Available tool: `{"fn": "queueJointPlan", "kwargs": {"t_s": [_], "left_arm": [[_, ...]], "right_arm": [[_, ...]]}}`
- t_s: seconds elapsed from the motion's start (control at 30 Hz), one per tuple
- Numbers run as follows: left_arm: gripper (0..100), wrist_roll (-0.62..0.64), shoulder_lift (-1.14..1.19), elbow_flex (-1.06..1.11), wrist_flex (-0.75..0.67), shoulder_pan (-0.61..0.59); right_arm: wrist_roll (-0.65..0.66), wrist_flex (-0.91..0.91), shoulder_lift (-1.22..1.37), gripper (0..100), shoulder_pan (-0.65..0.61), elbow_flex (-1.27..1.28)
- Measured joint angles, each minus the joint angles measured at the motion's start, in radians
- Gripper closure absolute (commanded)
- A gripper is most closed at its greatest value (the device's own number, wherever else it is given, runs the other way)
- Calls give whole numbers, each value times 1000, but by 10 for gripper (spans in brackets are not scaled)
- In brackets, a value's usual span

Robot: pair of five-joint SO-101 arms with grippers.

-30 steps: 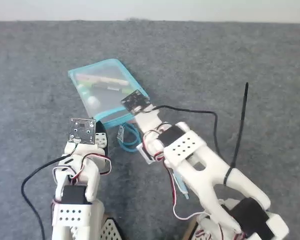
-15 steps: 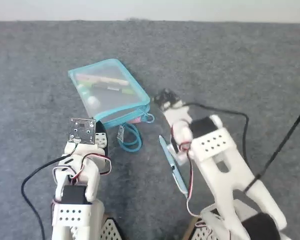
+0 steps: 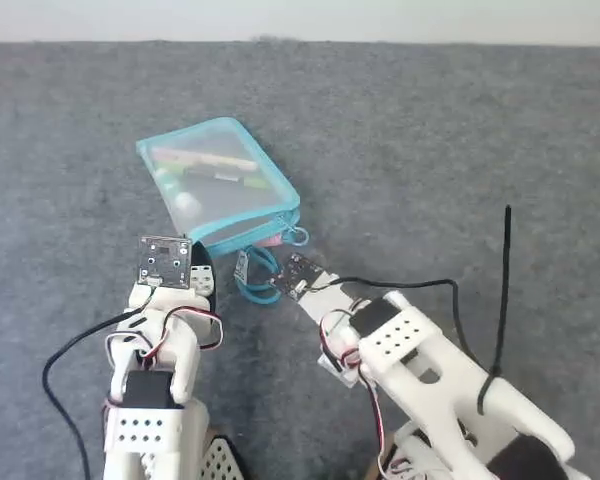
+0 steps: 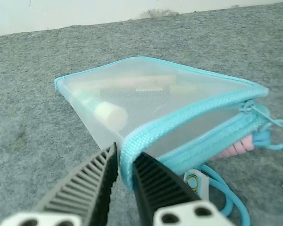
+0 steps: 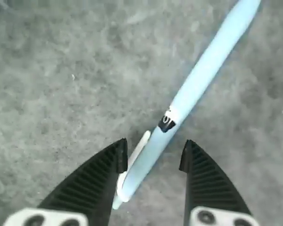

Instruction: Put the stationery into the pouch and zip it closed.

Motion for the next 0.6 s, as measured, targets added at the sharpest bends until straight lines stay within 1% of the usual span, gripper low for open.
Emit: {"fn": "queueJointPlan", "kwargs": {"t_s": [0.13, 0.3, 0.47, 0.6], "left_arm": [[987, 0, 0, 0, 0, 0], [987, 0, 0, 0, 0, 0], [987, 0, 0, 0, 0, 0], [987, 0, 0, 0, 0, 0]], "right_arm": [[-5, -28, -2, 816, -5, 34], [-5, -80, -2, 912, -2, 63], [-2, -84, -8, 920, 29, 64], [32, -84, -8, 920, 77, 64]]}}
